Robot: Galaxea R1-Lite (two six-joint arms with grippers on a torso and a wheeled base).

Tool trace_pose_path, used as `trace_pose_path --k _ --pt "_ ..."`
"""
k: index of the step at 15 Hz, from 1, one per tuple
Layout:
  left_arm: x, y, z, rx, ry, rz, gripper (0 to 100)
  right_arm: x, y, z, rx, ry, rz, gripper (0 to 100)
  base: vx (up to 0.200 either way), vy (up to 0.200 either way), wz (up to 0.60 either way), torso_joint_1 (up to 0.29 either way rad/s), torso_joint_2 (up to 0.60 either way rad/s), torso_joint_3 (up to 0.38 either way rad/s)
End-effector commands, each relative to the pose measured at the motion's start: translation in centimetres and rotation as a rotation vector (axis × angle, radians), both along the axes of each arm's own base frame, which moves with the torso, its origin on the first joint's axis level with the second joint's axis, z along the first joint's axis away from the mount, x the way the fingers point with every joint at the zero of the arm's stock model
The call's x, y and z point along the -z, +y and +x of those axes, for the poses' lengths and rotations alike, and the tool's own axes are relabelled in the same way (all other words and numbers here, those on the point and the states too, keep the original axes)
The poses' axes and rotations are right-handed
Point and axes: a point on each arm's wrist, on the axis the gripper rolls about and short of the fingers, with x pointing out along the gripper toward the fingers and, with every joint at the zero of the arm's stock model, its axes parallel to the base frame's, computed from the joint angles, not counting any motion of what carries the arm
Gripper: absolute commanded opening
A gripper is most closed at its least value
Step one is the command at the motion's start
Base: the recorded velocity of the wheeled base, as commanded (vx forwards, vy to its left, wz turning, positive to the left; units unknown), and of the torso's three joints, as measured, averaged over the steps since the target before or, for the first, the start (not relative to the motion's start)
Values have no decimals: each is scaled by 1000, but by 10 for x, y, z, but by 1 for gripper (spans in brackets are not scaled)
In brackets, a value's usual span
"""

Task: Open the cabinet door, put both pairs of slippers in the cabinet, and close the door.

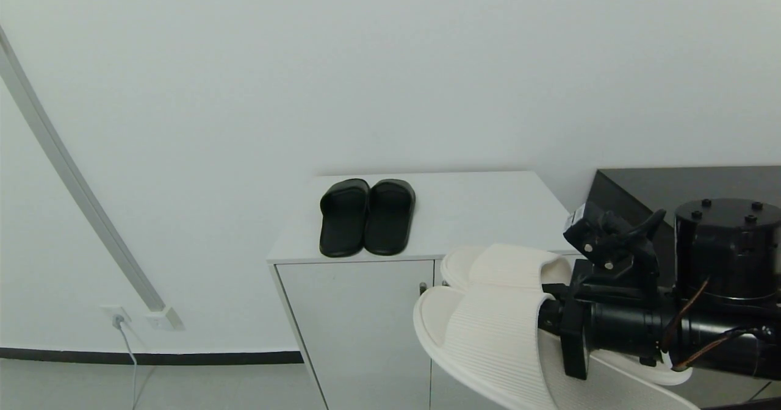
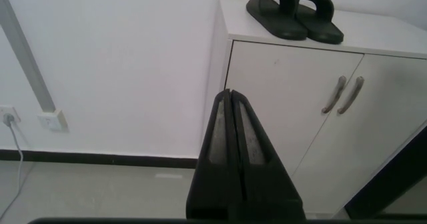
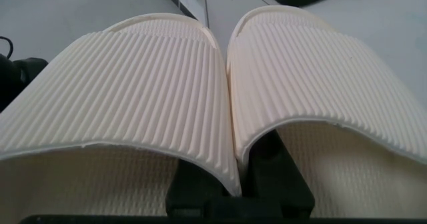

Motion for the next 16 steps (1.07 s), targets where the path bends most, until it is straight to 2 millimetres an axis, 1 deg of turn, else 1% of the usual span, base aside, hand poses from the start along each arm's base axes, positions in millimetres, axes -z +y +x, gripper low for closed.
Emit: trace_pose_path --k 1,4,11,12,16 --pt "0 0 0 1 1 -1 0 3 1 0 -4 10 -8 0 0 0 0 0 0 0" --pt "0 0 0 -1 1 -1 0 3 2 -1 -7 7 -8 0 0 0 0 -162 393 220" --pt "0 0 0 -1 1 -2 0 5 2 -3 -16 6 -17 0 0 0 0 -217 535 316" --pt "0 0 0 -1 1 -2 100 5 2 -3 -19 -3 -24 0 0 0 0 -193 515 320" --pt "0 0 0 -1 1 -2 100 6 2 -4 -22 1 -27 0 0 0 0 -183 500 317"
